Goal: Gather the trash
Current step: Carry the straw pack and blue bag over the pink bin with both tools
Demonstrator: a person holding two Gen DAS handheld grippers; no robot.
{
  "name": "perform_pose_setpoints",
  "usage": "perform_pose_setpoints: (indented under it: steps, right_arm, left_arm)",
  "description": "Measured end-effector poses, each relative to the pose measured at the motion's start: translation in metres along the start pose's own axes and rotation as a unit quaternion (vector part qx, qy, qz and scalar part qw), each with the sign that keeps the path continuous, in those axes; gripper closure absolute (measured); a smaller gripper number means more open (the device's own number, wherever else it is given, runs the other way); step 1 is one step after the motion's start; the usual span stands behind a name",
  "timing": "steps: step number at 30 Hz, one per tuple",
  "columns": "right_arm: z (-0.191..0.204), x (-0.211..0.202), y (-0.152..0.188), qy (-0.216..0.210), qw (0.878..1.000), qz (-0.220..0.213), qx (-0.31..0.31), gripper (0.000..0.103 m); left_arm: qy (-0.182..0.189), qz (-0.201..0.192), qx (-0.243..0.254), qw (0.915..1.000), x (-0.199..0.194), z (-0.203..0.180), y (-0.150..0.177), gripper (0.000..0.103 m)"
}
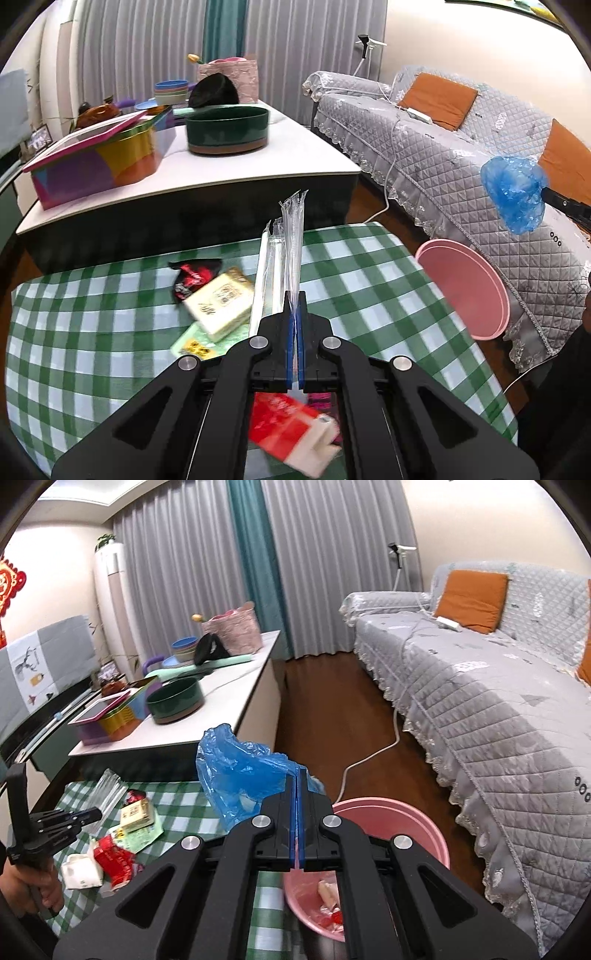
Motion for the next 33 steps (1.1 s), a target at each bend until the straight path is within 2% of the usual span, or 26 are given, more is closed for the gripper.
perform_pose_setpoints:
  steps: [13,33]
  right_arm:
    - [-0.031,0.003,0.003,0.043,0.999,-0.012,0.022,0.102]
    - [-0.067,0.001,0.002,0.094,0.994,-0.016,0.058,0.102]
  left_arm:
    - [0.027,0.001,-0.002,0.9996,0.019,-0.062,-0.005,0.102]
    - [0.072,0.003,0.030,0.9969,0.039,-0.150,-0.017,0.102]
Point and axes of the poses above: each gripper's, at about its wrist camera, not at the fingertips, and x roughly the way its jaws point, z to its left, y to its underside, the point moved 5 cm from there along x, roughly the way its jaws point, and after that the axes turned 8 degrees about -x, right-handed, at the moved point
